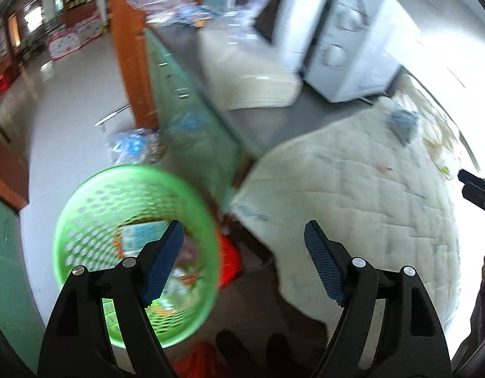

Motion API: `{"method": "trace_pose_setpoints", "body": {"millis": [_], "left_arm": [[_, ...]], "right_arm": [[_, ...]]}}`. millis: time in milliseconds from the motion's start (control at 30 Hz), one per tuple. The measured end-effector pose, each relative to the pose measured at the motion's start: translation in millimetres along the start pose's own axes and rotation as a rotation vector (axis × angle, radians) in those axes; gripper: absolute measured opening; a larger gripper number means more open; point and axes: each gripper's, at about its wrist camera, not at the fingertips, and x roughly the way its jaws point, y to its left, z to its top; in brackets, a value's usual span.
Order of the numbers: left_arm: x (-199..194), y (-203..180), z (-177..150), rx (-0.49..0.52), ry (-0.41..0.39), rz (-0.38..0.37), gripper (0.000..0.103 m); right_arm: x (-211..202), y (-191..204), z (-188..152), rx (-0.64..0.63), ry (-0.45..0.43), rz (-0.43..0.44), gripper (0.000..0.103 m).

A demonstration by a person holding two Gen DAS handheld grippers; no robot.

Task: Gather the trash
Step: 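Grasp the crumpled tissue with the left tool while the right tool grasps the white paper cup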

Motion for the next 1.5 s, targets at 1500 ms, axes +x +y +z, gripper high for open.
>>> {"method": "trace_pose_setpoints", "body": {"millis": [1500], "left_arm": [[151, -326, 143, 0.337, 0.058, -0.181, 0.088]], "right_arm": [[30, -247, 3, -0.368, 0.356, -0.388, 0.063]]}}
